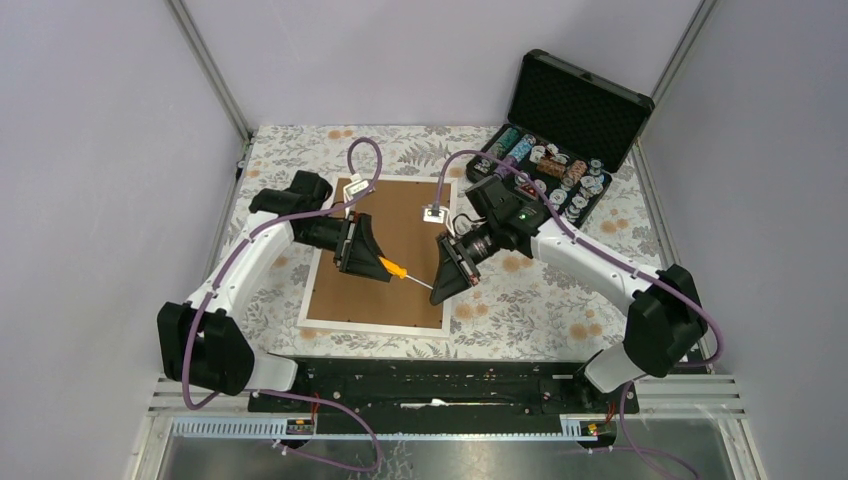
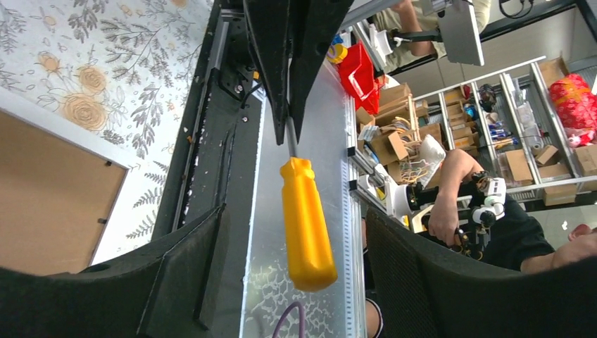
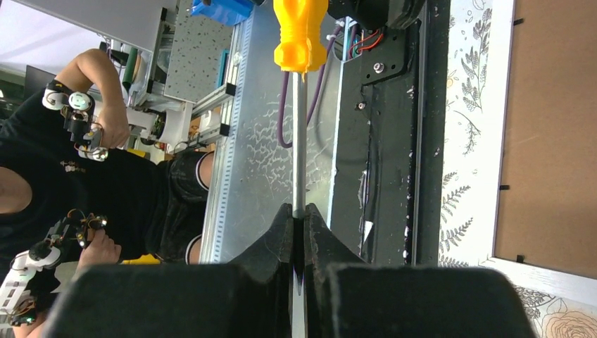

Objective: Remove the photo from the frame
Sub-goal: Pick up the screwdriver from the center of the board, then release the photo frame item from the photo frame.

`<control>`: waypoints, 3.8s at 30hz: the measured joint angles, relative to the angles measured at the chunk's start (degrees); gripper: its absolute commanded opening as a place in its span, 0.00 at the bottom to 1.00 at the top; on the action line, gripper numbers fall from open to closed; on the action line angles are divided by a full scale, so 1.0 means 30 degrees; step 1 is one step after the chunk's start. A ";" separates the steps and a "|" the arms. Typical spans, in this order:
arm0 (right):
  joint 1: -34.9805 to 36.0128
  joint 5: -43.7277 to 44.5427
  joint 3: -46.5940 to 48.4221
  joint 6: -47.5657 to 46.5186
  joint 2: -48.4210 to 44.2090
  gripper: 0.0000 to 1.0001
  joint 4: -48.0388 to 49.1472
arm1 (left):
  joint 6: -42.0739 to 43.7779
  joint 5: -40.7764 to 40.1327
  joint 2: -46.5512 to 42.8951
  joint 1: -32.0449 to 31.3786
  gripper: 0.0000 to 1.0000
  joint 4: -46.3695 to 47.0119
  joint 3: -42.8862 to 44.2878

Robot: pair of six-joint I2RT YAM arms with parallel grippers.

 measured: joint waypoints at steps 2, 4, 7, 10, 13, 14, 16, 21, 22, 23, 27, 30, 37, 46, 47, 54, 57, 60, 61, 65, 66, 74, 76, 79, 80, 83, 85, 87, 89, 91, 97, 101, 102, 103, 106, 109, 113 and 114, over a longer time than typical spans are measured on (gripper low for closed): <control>0.0124 0.0000 0.0168 -0.0168 0.0211 0.00 -0.0219 | 0.0146 0.0291 0.0000 -0.0036 0.70 -0.0080 -0.0160; 0.0277 0.0007 0.0408 -0.0262 0.0466 0.00 -0.0342 | 0.0146 0.0466 0.0015 -0.0058 0.68 -0.0117 -0.0262; 0.0510 0.0007 0.0736 -0.0306 0.0867 0.00 -0.0459 | -0.0248 0.0612 0.0080 -0.0051 0.72 0.0211 -0.0284; 0.0605 0.0007 0.0889 -0.0306 0.1137 0.00 -0.0517 | -0.1202 0.0583 0.0073 0.0313 0.78 0.0998 -0.0335; 0.0605 0.0007 0.0889 -0.0299 0.1158 0.00 -0.0539 | -0.3526 0.0211 -0.0444 0.0758 0.79 0.3147 -0.1005; 0.0605 0.0007 0.0911 -0.0291 0.1158 0.00 -0.0539 | -0.4459 0.0000 -0.0889 0.0780 0.79 0.4007 -0.1523; 0.0605 0.0000 0.0940 -0.0284 0.1158 0.00 -0.0546 | -0.5982 -0.0459 -0.1865 0.0262 0.78 0.5370 -0.2463; 0.0707 -0.0007 0.0976 -0.0270 0.1158 0.00 -0.0605 | -0.9340 -0.0947 -0.3752 -0.1035 0.68 0.8531 -0.3745; 0.0787 -0.0007 0.0976 -0.0262 0.1158 0.00 -0.0619 | -0.9843 -0.0976 -0.3963 -0.1100 0.66 0.9078 -0.3847; 0.0867 -0.0007 0.0991 -0.0262 0.1158 0.00 -0.0634 | -1.0222 -0.0976 -0.4073 -0.1217 0.64 0.9500 -0.3912; 0.1107 -0.0015 0.1078 -0.0284 0.1217 0.00 -0.0750 | -1.1162 -0.1144 -0.4102 -0.1938 0.58 1.0630 -0.4131; 0.1129 -0.0015 0.1158 -0.0335 0.1260 0.00 -0.1260 | -1.1540 -0.1341 -0.4116 -0.2273 0.55 1.0834 -0.4371; 0.1137 -0.0015 0.1275 -0.0350 0.1319 0.00 -0.1690 | -1.3063 -0.1668 -0.4481 -0.2331 0.46 1.2429 -0.5166; 0.1158 -0.0335 0.1333 -0.0444 0.1392 0.00 -0.2011 | -1.4957 -0.1872 -0.5319 -0.2331 0.22 1.4498 -0.6404; 0.1158 -0.0415 0.1348 -0.0452 0.1392 0.00 -0.2011 | -1.4965 -0.1909 -0.5333 -0.2331 0.15 1.4571 -0.6404; 0.1100 -0.0204 0.1690 -0.0430 0.1406 0.83 -0.1938 | -1.5234 -0.2149 -0.5508 -0.2324 0.00 1.4753 -0.6411; 0.0576 0.0211 0.2229 -0.0153 0.1406 1.00 -0.1559 | -1.5147 -0.2492 -0.5523 -0.2157 0.00 1.4615 -0.6404; -0.1027 0.1173 0.2484 0.0699 0.1341 1.00 -0.0364 | -1.4936 -0.3526 -0.5377 -0.1035 0.00 1.4192 -0.6295; -0.1821 0.1770 0.2419 0.1333 0.1326 1.00 0.0321 | -1.4863 -0.4029 -0.5180 -0.0517 0.00 1.4047 -0.6193; -0.4401 0.4335 0.1064 0.3381 0.1188 1.00 0.2994 | -1.4775 -0.6113 -0.4065 0.0488 0.00 1.4251 -0.5960; -0.4845 0.5005 0.0627 0.3810 0.1195 1.00 0.3432 | -1.4892 -0.6506 -0.3781 0.0525 0.00 1.4484 -0.5960; -0.5836 0.8386 -0.1865 0.5486 0.1858 1.00 0.6317 | -1.5744 -0.8429 -0.0750 0.0510 0.00 1.8331 -0.6069; -0.5901 0.8743 -0.2076 0.5654 0.2244 1.00 0.6936 | -1.5744 -0.8568 -0.0117 0.0510 0.00 1.9271 -0.6091; -0.6084 0.9311 -0.2506 0.5960 0.2871 0.99 0.8247 | -1.5577 -0.8597 0.1290 0.0590 0.00 2.0371 -0.6091; -0.6120 0.9471 -0.2674 0.6018 0.2965 0.98 0.8575 | -1.5497 -0.8604 0.1683 0.0590 0.00 2.0546 -0.6091; -0.6251 0.9981 -0.3147 0.6419 0.3242 0.96 0.9566 | -1.4921 -0.8553 0.2885 0.0627 0.00 2.0830 -0.6091; -0.6324 1.0222 -0.3286 0.6696 0.3504 0.96 1.0134 | -1.4455 -0.8546 0.3410 0.0627 0.00 2.0910 -0.6084; -0.6441 1.0411 -0.3468 0.7118 0.3869 0.95 1.0921 | -1.3828 -0.8553 0.3752 0.0641 0.00 2.1026 -0.6076; -0.6513 1.0520 -0.3665 0.7417 0.4262 0.94 1.1555 | -1.3238 -0.8553 0.3898 0.0641 0.00 2.1216 -0.6076; -0.6608 1.0535 -0.3891 0.7737 0.4648 0.93 1.2021 | -1.2677 -0.8546 0.4087 0.0648 0.00 2.1507 -0.6003; -0.6623 1.0542 -0.4364 0.8255 0.5224 0.89 1.3187 | -1.2619 -0.8327 0.5989 0.0772 0.00 2.2454 -0.5260; -0.6623 1.0542 -0.4685 0.8648 0.5384 0.86 1.4273 | -1.3537 -0.8131 0.7176 0.1027 0.00 2.3416 -0.5260; -0.6623 1.0542 -0.4714 0.8779 0.5450 0.86 1.4469 | -1.3843 -0.8058 0.7402 0.1115 0.00 2.3758 -0.5260; -0.6623 1.0535 -0.4743 0.8881 0.5544 0.85 1.4666 | -1.4032 -0.8036 0.7577 0.1180 0.00 2.4035 -0.5260; -0.6623 1.0528 -0.4750 0.9100 0.5901 0.84 1.5169 | -1.4520 -0.7890 0.7941 0.1268 0.00 2.4749 -0.5253; -0.6623 1.0535 -0.4750 0.9340 0.6302 0.83 1.5569 | -1.4943 -0.7628 0.8386 0.1311 0.00 2.5376 -0.5209; -0.6623 1.0542 -0.4750 0.9646 0.6790 0.81 1.5977 | -1.5176 -0.7424 0.8874 0.1304 0.00 2.5696 -0.5180; -0.6623 1.0542 -0.4750 0.9770 0.6914 0.80 1.6094 | -1.5278 -0.7351 0.8969 0.1304 0.00 2.5777 -0.5180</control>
